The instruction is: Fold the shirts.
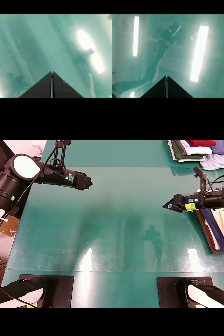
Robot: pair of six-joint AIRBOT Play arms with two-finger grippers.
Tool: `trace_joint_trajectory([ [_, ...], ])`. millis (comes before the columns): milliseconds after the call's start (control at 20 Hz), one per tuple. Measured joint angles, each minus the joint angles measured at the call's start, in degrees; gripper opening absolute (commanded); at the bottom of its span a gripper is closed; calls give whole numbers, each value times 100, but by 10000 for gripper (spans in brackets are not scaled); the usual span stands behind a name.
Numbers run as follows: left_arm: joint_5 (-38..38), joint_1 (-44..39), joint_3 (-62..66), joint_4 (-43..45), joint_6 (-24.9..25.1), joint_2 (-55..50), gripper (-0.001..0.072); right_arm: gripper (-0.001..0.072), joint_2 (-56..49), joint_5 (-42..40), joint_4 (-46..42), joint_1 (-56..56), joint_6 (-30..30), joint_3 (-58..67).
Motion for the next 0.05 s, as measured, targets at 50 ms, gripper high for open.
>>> trace_joint_trajectory([
  [50,55,0,0,-2,-2,0,28,17,0,-4,0,15,-11,0],
])
